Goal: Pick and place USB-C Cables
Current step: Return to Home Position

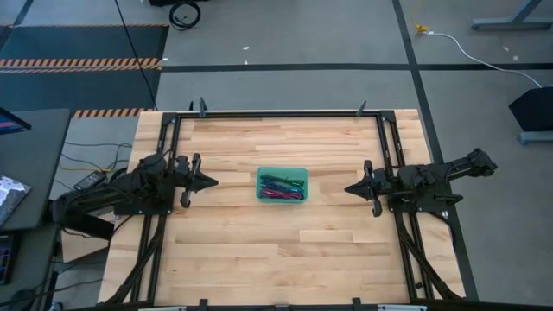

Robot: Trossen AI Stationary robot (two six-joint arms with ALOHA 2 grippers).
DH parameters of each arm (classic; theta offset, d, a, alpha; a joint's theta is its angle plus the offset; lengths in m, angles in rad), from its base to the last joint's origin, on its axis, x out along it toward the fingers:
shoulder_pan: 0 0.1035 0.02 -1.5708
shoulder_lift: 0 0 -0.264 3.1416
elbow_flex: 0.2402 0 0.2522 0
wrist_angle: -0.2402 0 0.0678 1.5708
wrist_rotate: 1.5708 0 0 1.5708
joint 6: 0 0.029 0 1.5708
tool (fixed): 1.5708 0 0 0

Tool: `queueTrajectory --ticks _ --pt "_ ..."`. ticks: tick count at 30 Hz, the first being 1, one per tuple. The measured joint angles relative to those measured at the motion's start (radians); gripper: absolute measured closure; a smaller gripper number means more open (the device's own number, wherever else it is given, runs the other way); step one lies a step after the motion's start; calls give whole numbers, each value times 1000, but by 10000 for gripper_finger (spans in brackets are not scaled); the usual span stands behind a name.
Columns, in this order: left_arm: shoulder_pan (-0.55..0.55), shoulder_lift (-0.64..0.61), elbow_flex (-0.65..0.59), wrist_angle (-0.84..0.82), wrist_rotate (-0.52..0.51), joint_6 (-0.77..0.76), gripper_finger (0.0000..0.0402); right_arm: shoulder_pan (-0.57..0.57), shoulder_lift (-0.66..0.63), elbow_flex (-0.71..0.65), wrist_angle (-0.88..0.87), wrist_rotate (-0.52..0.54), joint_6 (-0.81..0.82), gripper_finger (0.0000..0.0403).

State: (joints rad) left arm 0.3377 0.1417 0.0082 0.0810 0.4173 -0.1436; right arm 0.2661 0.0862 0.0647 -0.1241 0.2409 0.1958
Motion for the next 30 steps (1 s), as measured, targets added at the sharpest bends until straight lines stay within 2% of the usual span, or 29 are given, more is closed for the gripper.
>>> queueTrajectory --ticks 7,13,18,23,26,30 --pt "-151 0 0 2 -78 18 401 -1 -18 0 -9 2 -11 400" --pt "-192 0 -1 23 -130 23 401 -1 -18 0 -10 2 -41 400" --pt "-192 0 -1 27 -129 24 401 -1 -21 -3 -2 -18 -88 400" --pt "-191 0 -1 40 -56 81 400 -3 -36 -58 152 -185 -213 400" --pt "-191 0 -1 55 -18 91 399 -17 -40 -58 146 -189 -225 400" --pt "-192 0 -1 86 -38 52 398 -48 -40 -58 146 -192 -226 400"
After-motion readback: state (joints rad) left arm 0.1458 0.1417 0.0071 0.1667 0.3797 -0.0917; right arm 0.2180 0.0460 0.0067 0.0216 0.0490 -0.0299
